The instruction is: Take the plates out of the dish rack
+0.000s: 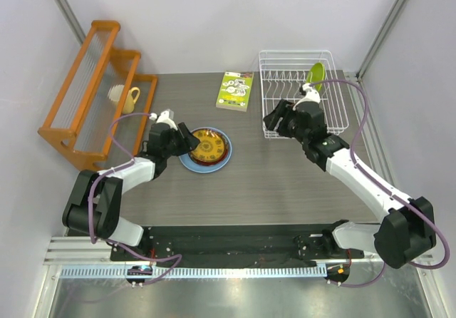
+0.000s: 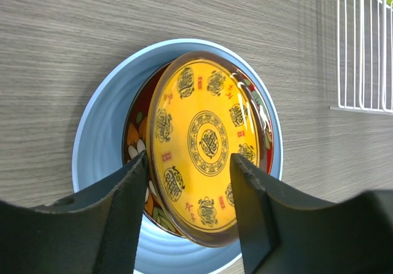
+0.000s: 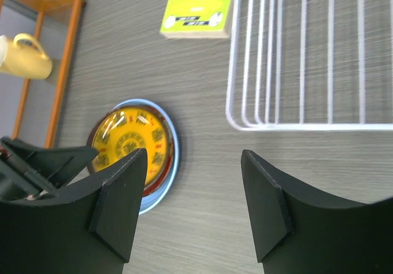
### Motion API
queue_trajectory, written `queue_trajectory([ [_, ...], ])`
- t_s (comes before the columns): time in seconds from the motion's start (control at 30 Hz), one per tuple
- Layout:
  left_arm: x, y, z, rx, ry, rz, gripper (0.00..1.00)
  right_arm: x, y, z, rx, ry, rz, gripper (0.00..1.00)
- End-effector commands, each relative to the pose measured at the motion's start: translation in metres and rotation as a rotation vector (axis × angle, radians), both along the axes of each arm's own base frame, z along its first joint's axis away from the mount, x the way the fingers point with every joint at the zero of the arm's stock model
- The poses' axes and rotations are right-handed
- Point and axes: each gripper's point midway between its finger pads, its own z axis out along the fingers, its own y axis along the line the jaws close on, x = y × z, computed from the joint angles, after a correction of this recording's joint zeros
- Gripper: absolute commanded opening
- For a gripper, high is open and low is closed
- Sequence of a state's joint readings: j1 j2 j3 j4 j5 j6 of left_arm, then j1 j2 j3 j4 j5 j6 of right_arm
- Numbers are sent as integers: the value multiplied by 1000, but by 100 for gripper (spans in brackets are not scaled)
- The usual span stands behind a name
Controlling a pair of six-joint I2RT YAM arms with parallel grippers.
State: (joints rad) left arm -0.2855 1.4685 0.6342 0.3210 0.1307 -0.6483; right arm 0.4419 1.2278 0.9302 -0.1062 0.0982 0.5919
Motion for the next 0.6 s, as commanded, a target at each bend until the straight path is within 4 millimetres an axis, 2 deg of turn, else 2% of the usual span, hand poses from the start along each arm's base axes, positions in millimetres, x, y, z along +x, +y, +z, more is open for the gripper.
queue_trajectory([
  [0.0,14,1,19,8,-53,11,59,20,-28,34,-56,-79,-71,68],
  [0.1,13,3,20,27,-47,14,67,29,-52,42,-119,-91,-131,68],
  [0.23,12,10,23,62,-48,32,72,43,-82,57,-175,-116,-215,68],
  [0.3,10,13,24,77,-47,38,73,49,-97,57,-226,-110,-262,69],
  [0.4,9,18,37,105,-68,40,72,61,-121,65,-337,-129,-351,70],
  [0.43,7,19,49,105,-99,37,73,64,-133,65,-392,-127,-396,71],
  [0.47,6,19,55,101,-113,36,73,70,-138,60,-425,-113,-409,71],
  [0.53,3,16,72,86,-154,19,74,83,-155,62,-459,-109,-456,72],
  [0.57,4,14,81,81,-175,6,74,91,-160,52,-495,-83,-455,72],
])
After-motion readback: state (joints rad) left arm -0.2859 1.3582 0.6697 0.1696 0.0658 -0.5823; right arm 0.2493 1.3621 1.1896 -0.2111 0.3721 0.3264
